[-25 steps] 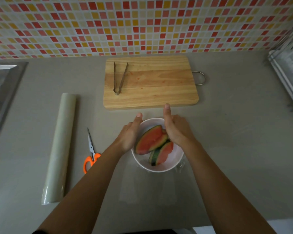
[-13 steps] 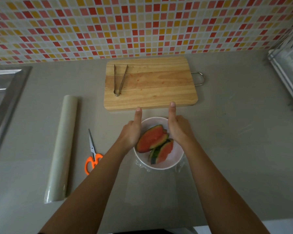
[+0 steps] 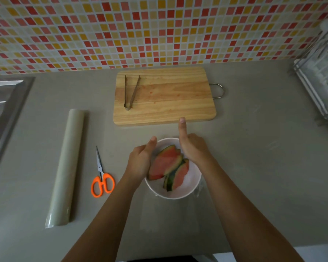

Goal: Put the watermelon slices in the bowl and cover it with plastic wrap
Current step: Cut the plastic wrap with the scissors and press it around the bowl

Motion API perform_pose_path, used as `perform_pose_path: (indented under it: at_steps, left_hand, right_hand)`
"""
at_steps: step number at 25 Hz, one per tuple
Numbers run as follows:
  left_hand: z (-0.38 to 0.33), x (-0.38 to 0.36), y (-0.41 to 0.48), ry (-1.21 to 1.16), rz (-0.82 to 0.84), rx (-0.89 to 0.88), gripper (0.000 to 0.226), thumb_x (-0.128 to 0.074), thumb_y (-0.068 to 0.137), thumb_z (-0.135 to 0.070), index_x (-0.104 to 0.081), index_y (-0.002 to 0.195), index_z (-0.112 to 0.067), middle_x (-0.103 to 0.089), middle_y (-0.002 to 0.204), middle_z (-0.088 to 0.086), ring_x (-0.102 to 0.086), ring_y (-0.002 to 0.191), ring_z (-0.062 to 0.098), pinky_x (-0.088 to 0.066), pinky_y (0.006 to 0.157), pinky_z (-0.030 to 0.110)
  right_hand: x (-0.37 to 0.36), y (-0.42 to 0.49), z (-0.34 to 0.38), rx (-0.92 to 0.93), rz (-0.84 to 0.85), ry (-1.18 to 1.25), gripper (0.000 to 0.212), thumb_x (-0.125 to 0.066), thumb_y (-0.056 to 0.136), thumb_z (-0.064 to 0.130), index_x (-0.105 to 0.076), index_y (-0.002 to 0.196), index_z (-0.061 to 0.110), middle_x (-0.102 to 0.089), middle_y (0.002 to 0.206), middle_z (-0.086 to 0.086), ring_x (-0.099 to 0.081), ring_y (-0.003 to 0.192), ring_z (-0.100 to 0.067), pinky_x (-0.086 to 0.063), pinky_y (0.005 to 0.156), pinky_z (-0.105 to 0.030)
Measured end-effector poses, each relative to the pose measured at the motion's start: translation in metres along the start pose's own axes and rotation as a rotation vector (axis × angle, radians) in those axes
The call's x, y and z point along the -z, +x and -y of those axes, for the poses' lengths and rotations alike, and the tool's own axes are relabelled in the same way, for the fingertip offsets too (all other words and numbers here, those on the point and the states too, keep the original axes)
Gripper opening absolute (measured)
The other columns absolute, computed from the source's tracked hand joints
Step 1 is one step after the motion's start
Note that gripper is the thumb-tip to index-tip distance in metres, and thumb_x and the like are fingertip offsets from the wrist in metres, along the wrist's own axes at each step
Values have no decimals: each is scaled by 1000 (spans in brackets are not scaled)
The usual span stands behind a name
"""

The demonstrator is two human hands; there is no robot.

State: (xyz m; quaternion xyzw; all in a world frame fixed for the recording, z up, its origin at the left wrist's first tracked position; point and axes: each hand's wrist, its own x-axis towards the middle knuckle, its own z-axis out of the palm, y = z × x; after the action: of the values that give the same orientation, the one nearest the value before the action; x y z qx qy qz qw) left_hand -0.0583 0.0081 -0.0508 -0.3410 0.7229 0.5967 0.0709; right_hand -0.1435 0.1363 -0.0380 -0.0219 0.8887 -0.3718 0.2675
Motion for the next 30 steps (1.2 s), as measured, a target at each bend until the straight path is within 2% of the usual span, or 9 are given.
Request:
perform_pose_path:
  at_steps: [6,9,11,16,19,22,24,27,30]
  left_hand:
    - [10,4,-5,-71,-45,-50,41,-51,88,-53,-76,76,-23,-75,81,4,-69,82,24,-55,82,45]
    - [10,8,-4,-224,-188,28,39,-51,88,-53,-72,71,-25,-72,84,4,-67,84,24,-53,77,40]
    - [8,2,-7,-314,-335,84,31,-49,89,-53,-64,78,-28,-65,85,-4,-61,81,15,-47,70,30]
    - [6,-20,-20,-307,-517,213,39,-32,94,-54,-47,100,-18,-55,103,9,-50,95,29,-33,79,33]
    - [13,-22,-29,-126,-551,113,33,-36,99,-19,-47,127,-6,-52,118,24,-52,107,41,-36,81,40]
    - [31,-16,-45,112,-492,-89,37,-60,72,13,-56,109,15,-64,75,29,-66,67,43,-49,50,38]
    - [42,-4,-49,192,-506,-194,31,-56,78,9,-50,108,12,-65,78,29,-67,72,41,-51,52,40]
    - [33,1,-34,-63,-484,-226,42,-30,97,-39,-53,118,-10,-61,112,6,-57,104,17,-43,83,33]
    - [22,20,-2,-270,-168,-335,51,-26,96,-48,-45,137,-26,-49,136,-13,-45,126,1,-35,101,13]
  right_hand:
    - [15,-6,10,-115,130,-48,119,10,49,92,-66,86,9,-64,102,-18,-58,100,-29,-38,84,-38]
    - [29,-10,-1,-56,-76,117,106,11,53,91,-62,69,14,-67,82,-10,-61,82,-24,-39,66,-35]
    - [23,-20,-10,59,-254,269,102,3,62,85,-64,89,13,-69,92,-3,-58,76,-11,-38,63,-30]
    - [0,-25,-13,89,-82,265,97,3,60,88,-56,115,33,-65,109,1,-58,104,-20,-44,90,-38]
    - [0,-13,-16,61,-12,297,105,3,52,94,-49,125,38,-60,127,1,-55,116,-19,-40,103,-45]
    - [-9,-6,-16,8,90,418,123,-2,40,99,-47,130,30,-55,133,-4,-51,121,-21,-35,108,-46]
    - [-12,-4,-18,25,103,525,126,-5,40,99,-41,135,25,-49,139,-7,-46,127,-21,-30,112,-40]
    - [-9,-9,-27,243,-208,509,96,-7,66,87,-33,139,31,-35,143,21,-33,128,9,-20,102,-4]
    - [-18,-15,-29,384,-106,584,77,-16,72,84,-42,129,40,-45,139,17,-41,127,3,-31,108,-20]
